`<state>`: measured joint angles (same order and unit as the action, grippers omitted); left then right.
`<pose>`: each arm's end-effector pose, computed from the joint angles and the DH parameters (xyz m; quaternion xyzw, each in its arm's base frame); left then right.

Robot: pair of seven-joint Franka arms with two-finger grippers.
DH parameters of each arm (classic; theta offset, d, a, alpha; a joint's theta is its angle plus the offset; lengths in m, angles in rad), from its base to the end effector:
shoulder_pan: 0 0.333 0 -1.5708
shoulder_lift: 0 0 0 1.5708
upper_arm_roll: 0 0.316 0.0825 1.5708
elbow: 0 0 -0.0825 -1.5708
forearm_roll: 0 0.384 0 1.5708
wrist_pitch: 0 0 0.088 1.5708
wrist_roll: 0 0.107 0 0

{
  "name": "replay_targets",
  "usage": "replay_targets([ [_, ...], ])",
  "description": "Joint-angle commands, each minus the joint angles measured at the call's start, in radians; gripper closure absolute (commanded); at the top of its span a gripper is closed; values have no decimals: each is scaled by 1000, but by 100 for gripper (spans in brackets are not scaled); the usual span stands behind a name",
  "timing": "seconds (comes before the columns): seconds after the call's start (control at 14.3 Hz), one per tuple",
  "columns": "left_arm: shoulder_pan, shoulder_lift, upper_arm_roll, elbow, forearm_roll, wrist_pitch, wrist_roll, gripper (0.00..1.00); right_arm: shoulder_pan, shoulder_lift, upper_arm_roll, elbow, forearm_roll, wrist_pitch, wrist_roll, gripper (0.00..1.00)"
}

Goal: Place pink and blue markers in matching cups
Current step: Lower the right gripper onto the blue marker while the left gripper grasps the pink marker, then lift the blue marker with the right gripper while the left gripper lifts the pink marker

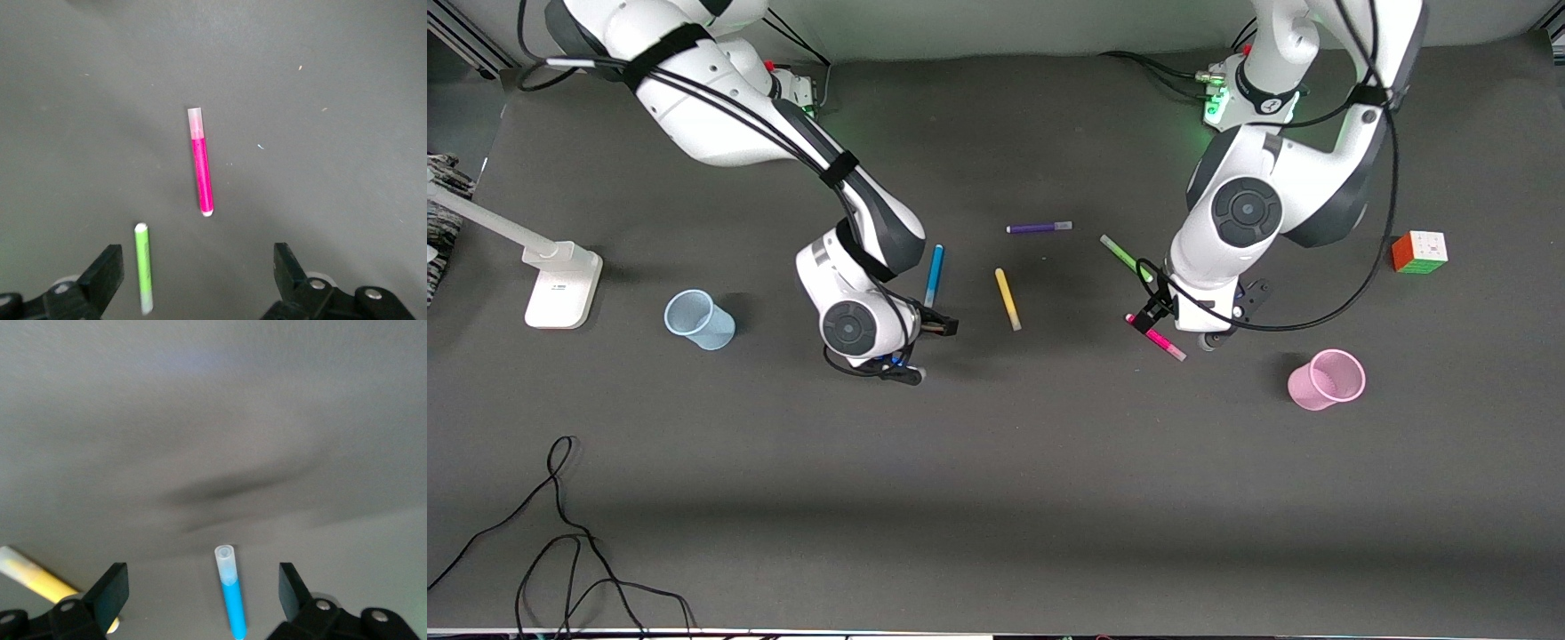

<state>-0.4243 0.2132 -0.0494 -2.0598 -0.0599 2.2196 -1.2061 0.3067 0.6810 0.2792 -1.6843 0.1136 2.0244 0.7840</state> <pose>0.5121 -0.2640 0.3280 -0.9260 -0.3756 0.0391 0.0007 0.5391 0.3485 0.1960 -0.9672 0.1444 0.2090 0.0060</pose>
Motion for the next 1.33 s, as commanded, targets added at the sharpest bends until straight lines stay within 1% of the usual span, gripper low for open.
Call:
replay_targets([
  [0.0,-10,10,0,-124,3,190,-32,0,-1,-17,0,-34,11,8,26,0],
  [0.14,-24,79,0,-126,14,261,-52,0,-1,-21,1,-61,12,10,26,0],
  [0.35,-33,153,0,-129,15,314,-52,0,-4,-34,1,-86,12,19,26,0],
  [0.42,-34,164,0,-128,15,333,-50,0,-6,-29,3,-90,32,39,26,0],
  [0.49,-34,182,0,-126,15,354,-52,0,-8,-26,1,-101,91,56,18,0],
  [0.56,-34,205,2,-123,15,380,-50,1,-4,-26,1,-112,109,71,15,0],
  [0.7,-34,236,3,-120,15,419,-50,7,-3,-28,1,-121,109,71,18,0],
  [0.84,-33,238,5,-117,15,417,-50,11,-8,-32,1,-144,118,76,17,0],
  [0.91,-33,238,5,-117,17,416,-50,15,-8,-34,1,-152,118,76,17,1],
  [0.98,-33,238,5,-117,17,416,-50,23,-8,-34,1,-161,118,77,17,3],
  [1.12,-33,238,5,-117,17,413,-50,49,-6,-34,1,-163,118,83,17,14],
  [1.26,-33,236,5,-114,17,407,-47,72,-4,-34,1,-163,118,92,17,24],
])
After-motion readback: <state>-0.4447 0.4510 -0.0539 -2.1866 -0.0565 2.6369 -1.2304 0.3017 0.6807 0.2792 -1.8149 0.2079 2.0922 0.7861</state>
